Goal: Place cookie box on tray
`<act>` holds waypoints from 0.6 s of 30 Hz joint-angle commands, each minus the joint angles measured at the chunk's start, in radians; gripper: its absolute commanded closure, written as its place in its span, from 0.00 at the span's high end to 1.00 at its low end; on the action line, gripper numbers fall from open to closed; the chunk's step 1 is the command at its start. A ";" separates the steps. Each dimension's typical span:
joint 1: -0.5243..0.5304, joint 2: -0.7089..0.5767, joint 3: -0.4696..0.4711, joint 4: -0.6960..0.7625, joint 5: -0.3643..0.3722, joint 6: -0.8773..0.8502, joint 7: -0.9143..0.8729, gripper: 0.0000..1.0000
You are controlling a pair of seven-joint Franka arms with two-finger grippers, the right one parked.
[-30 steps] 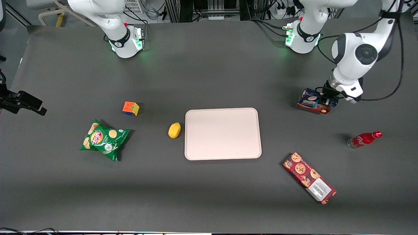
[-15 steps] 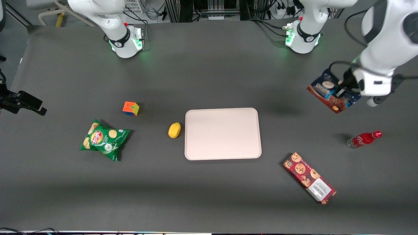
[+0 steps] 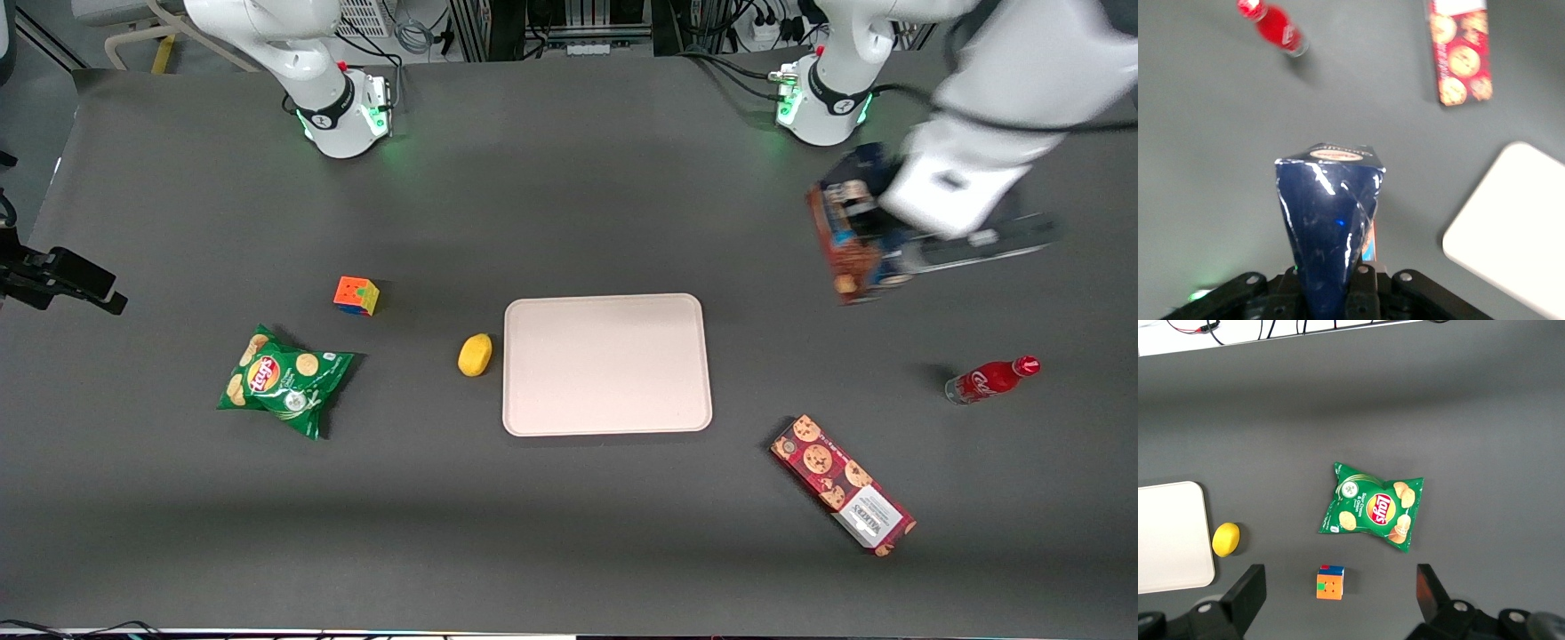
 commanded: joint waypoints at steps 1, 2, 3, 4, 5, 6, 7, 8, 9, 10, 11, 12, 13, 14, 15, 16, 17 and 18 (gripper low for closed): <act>-0.004 0.180 -0.077 0.053 -0.005 0.068 0.034 0.00; -0.004 0.206 -0.080 0.049 -0.006 0.091 0.039 0.00; -0.006 0.229 -0.083 0.043 -0.006 0.109 0.040 0.00; -0.006 0.255 -0.089 0.036 -0.005 0.131 0.040 0.00; -0.006 0.277 -0.097 0.030 -0.005 0.154 0.040 0.00; -0.006 0.294 -0.104 0.023 -0.003 0.172 0.040 0.00; -0.004 0.309 -0.104 0.006 -0.003 0.194 0.042 0.00; -0.004 0.323 -0.106 -0.014 -0.002 0.220 0.042 0.00; -0.004 0.334 -0.105 -0.035 -0.003 0.264 0.042 0.00; -0.004 0.343 -0.104 -0.060 -0.002 0.316 0.042 0.00; -0.004 0.347 -0.104 -0.091 -0.002 0.364 0.042 0.00; -0.004 0.349 -0.104 -0.127 0.000 0.416 0.042 0.00; -0.003 0.348 -0.104 -0.167 0.001 0.467 0.042 0.00; -0.003 0.348 -0.104 -0.198 0.003 0.514 0.042 0.00; -0.003 0.346 -0.104 -0.224 0.003 0.554 0.040 0.00; -0.004 0.346 -0.104 -0.244 0.003 0.585 0.039 0.00; -0.004 0.346 -0.104 -0.260 0.005 0.606 0.037 0.00; -0.004 0.346 -0.104 -0.270 0.006 0.625 0.037 0.00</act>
